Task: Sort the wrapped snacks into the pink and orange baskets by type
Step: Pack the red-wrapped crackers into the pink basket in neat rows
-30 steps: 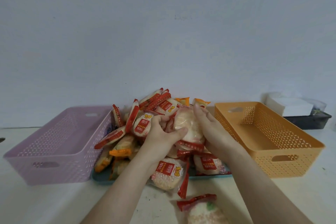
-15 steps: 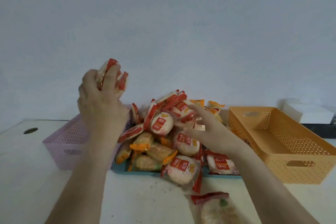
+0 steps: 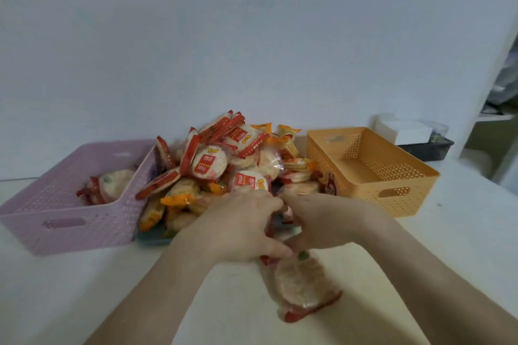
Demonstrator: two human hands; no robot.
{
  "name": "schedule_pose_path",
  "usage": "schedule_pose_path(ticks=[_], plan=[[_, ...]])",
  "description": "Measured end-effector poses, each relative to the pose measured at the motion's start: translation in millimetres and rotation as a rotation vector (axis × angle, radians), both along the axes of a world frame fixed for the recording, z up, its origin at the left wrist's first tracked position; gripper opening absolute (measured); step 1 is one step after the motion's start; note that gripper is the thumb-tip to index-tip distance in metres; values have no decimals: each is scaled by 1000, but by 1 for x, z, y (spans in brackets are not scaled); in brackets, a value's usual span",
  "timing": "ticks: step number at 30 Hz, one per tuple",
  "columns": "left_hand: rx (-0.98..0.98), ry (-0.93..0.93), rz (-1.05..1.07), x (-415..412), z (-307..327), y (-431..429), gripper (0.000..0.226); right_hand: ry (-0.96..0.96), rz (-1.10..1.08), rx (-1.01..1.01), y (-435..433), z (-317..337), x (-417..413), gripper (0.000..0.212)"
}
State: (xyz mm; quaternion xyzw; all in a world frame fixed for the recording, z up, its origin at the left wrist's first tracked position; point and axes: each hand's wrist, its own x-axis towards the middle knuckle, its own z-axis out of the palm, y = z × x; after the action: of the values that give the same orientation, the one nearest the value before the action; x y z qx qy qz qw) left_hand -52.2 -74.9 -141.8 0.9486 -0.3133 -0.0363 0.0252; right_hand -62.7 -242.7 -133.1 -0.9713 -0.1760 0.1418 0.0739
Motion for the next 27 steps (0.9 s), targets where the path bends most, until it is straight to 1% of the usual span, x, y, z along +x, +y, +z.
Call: schedule_pose_path(ticks=[1,2,3,4,6,8,9,10,11,12,13,14,15,17,18,20,22,23,25,27], plan=[[1,77,18,1,-6,2,75,40,-15,-52,-4,-5,-8,72],[15,120,24,2,-13,6,86,83,-17,-77,-6,-9,-15,80],[48,118,20,2,-18,8,91,114,10,-91,-6,-13,-23,86],[89,67,22,2,-24,11,90,128,56,-107,-4,-16,-28,88],[93,-89,69,1,-32,11,74,88,101,-112,1,-19,-32,86],[20,-277,114,0,-35,11,44,40,103,-62,0,-21,-28,76],[-48,-313,132,1,-35,11,28,32,90,-6,-2,-22,-25,71],[-150,-299,170,3,-35,12,17,10,42,74,-8,-21,-22,65],[-281,-255,222,5,-35,11,16,-51,-61,178,-14,-21,-19,55],[-412,-210,283,9,-34,9,19,-137,-195,292,-21,-21,-16,43],[-516,-192,334,12,-32,7,22,-227,-338,398,-25,-23,-11,38],[-557,-190,377,18,-32,2,24,-289,-448,414,-27,-27,-6,44],[-562,-197,407,22,-32,-3,26,-310,-496,326,-26,-32,-1,53],[-484,-173,452,31,-31,-13,30,-267,-539,135,-17,-46,9,70],[-434,-146,466,34,-30,-17,33,-230,-564,104,-11,-50,12,75],[-408,-96,479,37,-24,-23,36,-211,-606,128,-4,-54,17,74],[-439,-76,491,41,-19,-23,36,-264,-638,219,-4,-55,21,73],[-462,-61,503,41,-18,-21,39,-297,-665,297,-5,-56,24,76],[-515,37,536,40,-17,-17,48,-299,-704,515,-6,-58,28,77],[-547,166,544,40,-17,-13,48,-287,-717,788,-7,-58,28,70]])
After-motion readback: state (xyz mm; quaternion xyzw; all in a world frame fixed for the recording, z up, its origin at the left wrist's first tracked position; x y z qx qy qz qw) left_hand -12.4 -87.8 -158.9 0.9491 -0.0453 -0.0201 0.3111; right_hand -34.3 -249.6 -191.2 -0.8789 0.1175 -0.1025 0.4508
